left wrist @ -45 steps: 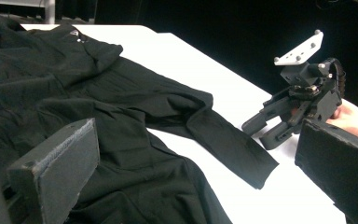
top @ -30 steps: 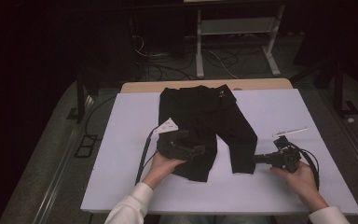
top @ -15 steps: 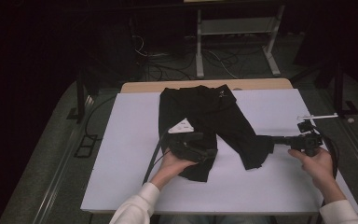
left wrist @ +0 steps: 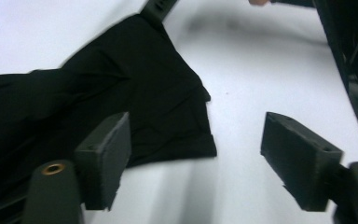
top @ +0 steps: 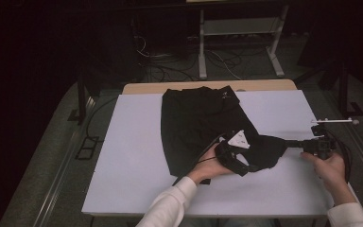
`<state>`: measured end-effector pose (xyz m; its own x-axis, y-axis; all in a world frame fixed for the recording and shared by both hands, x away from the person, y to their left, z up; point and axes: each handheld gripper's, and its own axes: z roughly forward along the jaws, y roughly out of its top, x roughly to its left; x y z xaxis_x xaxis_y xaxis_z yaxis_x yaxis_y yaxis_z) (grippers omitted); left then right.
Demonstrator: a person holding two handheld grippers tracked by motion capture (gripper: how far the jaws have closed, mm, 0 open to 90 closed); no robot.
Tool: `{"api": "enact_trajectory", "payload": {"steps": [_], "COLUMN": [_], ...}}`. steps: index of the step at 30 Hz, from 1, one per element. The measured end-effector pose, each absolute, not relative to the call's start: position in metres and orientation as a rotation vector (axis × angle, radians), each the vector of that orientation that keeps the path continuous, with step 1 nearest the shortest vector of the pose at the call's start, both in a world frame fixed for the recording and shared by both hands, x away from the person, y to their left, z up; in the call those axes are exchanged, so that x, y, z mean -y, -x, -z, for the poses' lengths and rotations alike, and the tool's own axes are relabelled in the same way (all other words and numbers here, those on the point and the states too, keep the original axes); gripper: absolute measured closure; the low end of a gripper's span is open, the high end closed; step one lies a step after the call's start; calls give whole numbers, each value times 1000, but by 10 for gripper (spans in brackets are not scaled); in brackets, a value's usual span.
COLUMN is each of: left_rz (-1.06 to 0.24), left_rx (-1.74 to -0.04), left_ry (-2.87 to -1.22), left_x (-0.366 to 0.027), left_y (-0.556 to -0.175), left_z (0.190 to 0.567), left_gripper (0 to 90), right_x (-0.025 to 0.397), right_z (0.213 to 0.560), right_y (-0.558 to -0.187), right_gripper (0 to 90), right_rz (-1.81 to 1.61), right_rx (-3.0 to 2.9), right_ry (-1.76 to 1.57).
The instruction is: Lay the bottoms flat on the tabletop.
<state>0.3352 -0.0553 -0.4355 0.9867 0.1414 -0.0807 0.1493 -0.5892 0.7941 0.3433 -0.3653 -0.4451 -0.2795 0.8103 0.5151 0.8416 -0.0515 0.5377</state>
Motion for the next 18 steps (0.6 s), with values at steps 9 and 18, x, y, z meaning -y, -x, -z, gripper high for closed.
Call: {"api": "enact_trajectory", "payload": {"steps": [9, 18], "left_rz": [25, -69], "left_rx": [-138, -138], "left_ry": [-2284, -2326], "left_x": [74, 82], "left_y": [-338, -341], "left_z": [454, 461], "left_gripper": [449, 700], "right_x": [366, 366], "right_z": [448, 449], "right_y": [-344, -345], "right_gripper": [883, 883], "right_rz": [1257, 1243], "right_rx": [2121, 2121], "right_ry": [1863, 1860]}}
